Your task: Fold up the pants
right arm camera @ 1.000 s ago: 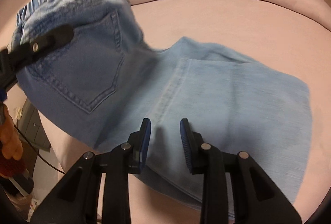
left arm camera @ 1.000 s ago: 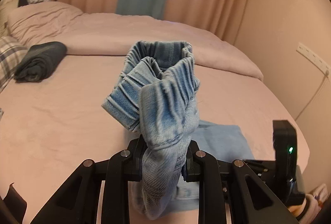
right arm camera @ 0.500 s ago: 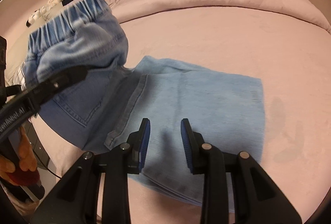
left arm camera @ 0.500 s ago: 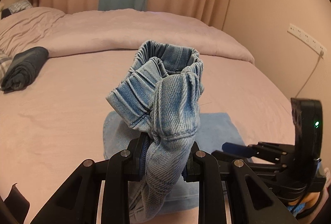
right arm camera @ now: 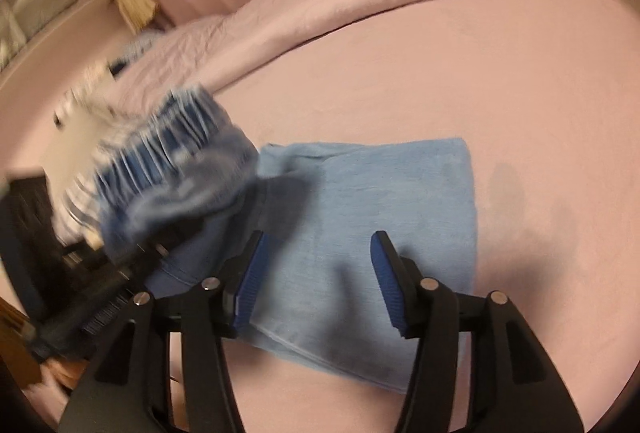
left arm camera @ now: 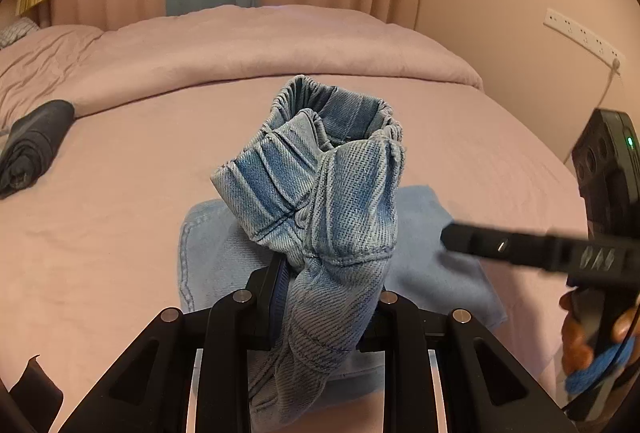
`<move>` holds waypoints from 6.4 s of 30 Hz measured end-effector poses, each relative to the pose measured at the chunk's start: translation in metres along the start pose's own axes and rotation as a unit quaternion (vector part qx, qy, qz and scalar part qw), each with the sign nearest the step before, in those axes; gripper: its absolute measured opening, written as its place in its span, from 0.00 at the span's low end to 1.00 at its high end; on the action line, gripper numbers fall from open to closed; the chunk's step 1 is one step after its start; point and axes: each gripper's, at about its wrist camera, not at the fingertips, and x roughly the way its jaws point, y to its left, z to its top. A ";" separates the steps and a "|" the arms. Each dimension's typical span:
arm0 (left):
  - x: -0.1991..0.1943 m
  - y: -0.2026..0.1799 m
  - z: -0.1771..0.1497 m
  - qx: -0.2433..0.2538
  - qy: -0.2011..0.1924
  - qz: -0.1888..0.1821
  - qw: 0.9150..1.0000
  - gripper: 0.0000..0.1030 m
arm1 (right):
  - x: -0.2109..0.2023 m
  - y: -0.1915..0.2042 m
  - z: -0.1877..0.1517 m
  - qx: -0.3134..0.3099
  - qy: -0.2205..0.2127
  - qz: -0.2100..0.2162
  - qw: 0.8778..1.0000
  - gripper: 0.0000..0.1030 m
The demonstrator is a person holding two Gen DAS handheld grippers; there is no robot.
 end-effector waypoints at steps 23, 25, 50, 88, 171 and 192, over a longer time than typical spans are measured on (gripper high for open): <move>0.024 -0.025 0.002 0.089 0.070 -0.024 0.993 0.32 | 0.036 0.023 0.018 0.173 0.089 0.122 0.973 0.77; 0.021 -0.025 0.001 0.098 0.077 -0.038 0.991 0.42 | 0.037 0.018 0.017 0.181 0.096 0.121 0.971 0.78; -0.028 0.036 -0.023 -0.026 0.022 -0.077 0.996 0.44 | 0.039 0.030 0.025 0.124 0.152 0.012 0.980 0.29; 0.063 0.003 0.023 0.030 0.087 -0.040 0.995 0.44 | -0.009 -0.019 0.047 0.016 0.059 -0.153 0.986 0.53; 0.067 -0.038 -0.002 0.118 0.111 0.040 0.986 0.49 | 0.012 -0.001 -0.002 -0.097 0.093 -0.179 0.975 0.49; 0.042 0.028 0.000 -0.014 0.096 0.016 0.995 0.81 | -0.020 -0.022 -0.001 0.038 0.077 -0.046 0.995 0.71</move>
